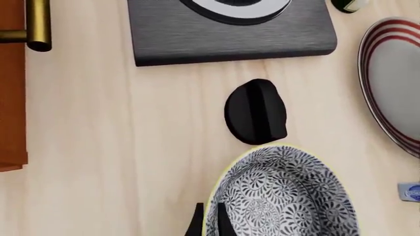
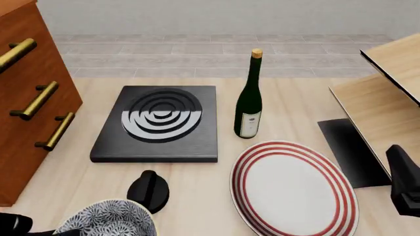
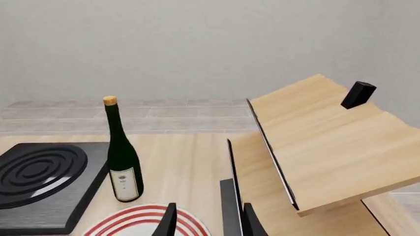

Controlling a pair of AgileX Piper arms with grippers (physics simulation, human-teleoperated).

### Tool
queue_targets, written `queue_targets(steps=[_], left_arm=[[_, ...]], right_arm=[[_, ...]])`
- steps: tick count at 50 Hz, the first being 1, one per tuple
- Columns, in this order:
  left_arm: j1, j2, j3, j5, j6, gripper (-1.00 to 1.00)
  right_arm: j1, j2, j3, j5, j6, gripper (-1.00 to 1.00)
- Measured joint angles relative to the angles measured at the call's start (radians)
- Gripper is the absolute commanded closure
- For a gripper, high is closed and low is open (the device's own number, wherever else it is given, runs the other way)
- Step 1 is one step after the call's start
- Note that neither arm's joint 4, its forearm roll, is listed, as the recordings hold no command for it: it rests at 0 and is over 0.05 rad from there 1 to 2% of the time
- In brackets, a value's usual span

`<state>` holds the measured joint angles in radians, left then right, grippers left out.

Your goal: Put the bowl on the top of the cabinet.

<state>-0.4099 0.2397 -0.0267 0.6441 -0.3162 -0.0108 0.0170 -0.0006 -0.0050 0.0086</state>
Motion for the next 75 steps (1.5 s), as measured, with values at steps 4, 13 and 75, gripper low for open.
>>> queue_targets(steps=[4,13,75], left_arm=[[0.002,-0.002,0.0,0.0,-0.001,1.0],[0.002,0.004,0.003,-0.011,-0.003,1.0],[-0.04,0.328,-0.588,-0.166,0.057,1.0]], right_arm=[[0.0,-0.002,0.0,0.001,-0.001,-1.0],[0.0,-0.003,0.0,0.002,-0.003,-1.0],[0.0,-0.005,0.0,0.004,0.004,-1.0]])
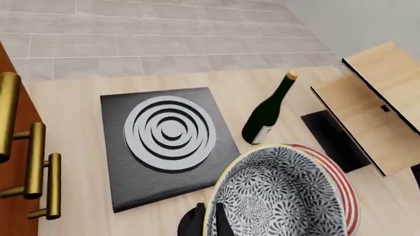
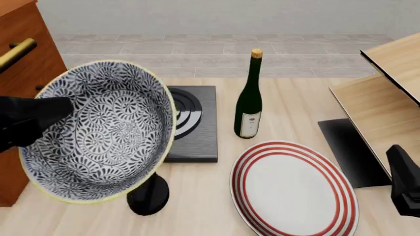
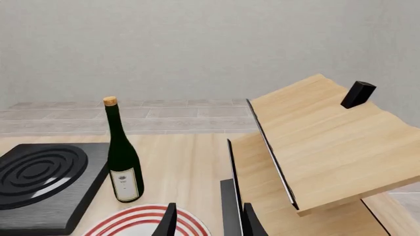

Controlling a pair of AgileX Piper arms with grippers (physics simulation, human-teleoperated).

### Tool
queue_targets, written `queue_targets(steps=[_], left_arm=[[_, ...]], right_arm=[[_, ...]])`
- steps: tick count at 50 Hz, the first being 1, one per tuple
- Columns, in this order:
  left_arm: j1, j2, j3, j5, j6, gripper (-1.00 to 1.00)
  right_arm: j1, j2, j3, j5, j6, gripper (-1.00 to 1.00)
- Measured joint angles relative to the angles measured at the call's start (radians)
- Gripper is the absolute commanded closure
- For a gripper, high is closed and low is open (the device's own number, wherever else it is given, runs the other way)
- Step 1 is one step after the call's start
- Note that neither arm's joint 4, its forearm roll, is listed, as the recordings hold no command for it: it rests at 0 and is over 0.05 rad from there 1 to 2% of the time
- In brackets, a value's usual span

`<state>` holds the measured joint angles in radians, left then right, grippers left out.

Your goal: Put the bowl on the top of the cabinet.

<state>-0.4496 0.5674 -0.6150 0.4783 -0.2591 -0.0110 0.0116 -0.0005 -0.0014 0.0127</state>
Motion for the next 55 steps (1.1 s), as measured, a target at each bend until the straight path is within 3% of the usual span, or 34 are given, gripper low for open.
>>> queue_targets(steps=[37,55], left_arm=[[0.014,0.399,-0.162,-0.342,-0.096,1.0],[0.083,0.529,-0.19,-0.403,-0.165,1.0]], right_arm=[[0.004,0.005,0.0,-0.003,-0.012,-1.0],[0.002,0.003,0.0,-0.001,-0.009,-1.0]])
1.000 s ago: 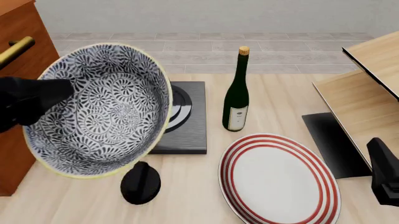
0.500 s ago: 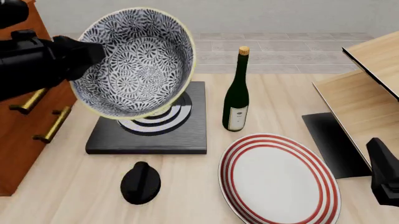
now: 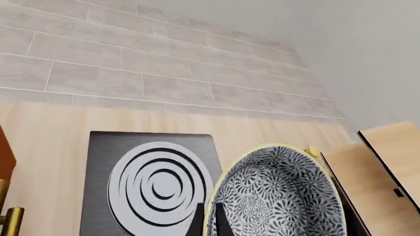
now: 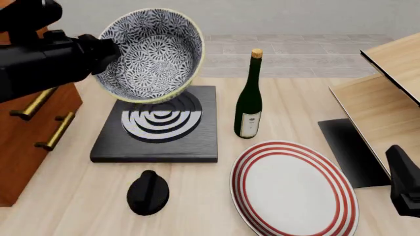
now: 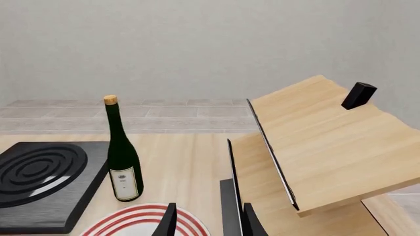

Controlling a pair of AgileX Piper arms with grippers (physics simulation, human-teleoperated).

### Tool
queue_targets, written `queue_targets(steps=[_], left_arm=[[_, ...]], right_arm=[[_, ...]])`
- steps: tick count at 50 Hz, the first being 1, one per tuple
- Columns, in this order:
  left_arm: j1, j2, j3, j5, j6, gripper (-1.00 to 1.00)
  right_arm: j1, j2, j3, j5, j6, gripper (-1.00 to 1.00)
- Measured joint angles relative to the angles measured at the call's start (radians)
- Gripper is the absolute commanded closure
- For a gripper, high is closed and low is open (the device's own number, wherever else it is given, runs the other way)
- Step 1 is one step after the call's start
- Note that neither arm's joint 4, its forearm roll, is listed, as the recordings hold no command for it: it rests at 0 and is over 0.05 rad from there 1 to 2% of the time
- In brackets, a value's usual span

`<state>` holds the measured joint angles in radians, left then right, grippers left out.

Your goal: Put the bowl on the top of the cabinet.

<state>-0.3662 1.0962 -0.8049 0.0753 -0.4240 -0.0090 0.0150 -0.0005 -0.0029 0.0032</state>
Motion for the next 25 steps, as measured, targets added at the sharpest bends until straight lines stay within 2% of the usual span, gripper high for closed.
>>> queue_targets(steps=[16,25], left_arm=[[0.114,0.109,-0.036,0.035,-0.049,1.0],[0.163,0.166,-0.074,0.086,-0.047,1.0]], right_arm=[[0.0,-0.002,0.0,0.001,-0.001,-1.0],[0.0,0.003,0.0,-0.004,-0.003,-1.0]])
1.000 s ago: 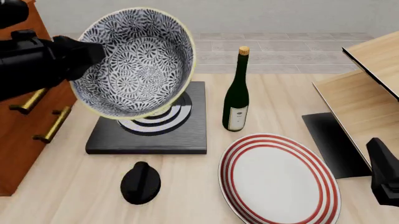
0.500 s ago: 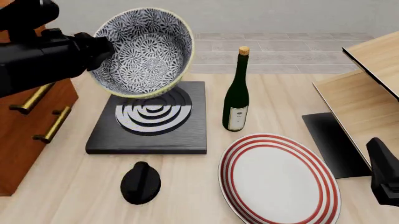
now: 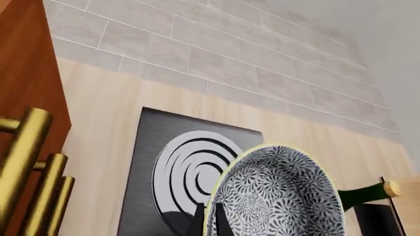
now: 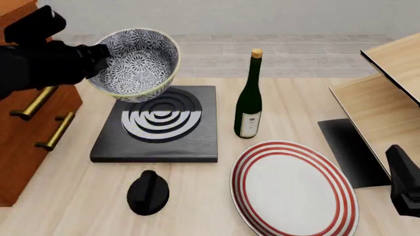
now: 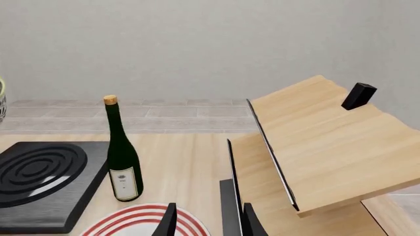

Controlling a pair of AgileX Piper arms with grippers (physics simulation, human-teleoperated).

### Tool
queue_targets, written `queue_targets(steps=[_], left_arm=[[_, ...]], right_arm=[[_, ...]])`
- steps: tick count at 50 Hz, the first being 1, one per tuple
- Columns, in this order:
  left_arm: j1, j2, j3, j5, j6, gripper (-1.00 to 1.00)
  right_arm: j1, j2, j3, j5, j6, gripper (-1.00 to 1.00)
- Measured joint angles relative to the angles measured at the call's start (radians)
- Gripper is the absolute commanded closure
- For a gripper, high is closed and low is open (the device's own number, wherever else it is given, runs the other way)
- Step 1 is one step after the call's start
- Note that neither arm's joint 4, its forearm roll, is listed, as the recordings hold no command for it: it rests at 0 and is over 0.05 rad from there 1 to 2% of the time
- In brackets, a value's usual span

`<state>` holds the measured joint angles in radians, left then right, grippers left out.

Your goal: Put the bowl on the top of the cabinet.

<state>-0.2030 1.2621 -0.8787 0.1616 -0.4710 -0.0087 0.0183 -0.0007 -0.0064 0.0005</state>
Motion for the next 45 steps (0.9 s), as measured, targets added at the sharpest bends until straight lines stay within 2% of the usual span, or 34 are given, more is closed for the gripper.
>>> queue_targets(steps=[25,45], left_arm=[[0.035,0.064,-0.155,0.166,0.038,1.0],[0.031,0.074,-0.277,0.304,-0.033,1.0]], right_arm=[[-0.001,0.018,-0.002,-0.014,0.0,-1.0],[-0.001,0.006,0.0,-0.003,-0.001,-1.0]])
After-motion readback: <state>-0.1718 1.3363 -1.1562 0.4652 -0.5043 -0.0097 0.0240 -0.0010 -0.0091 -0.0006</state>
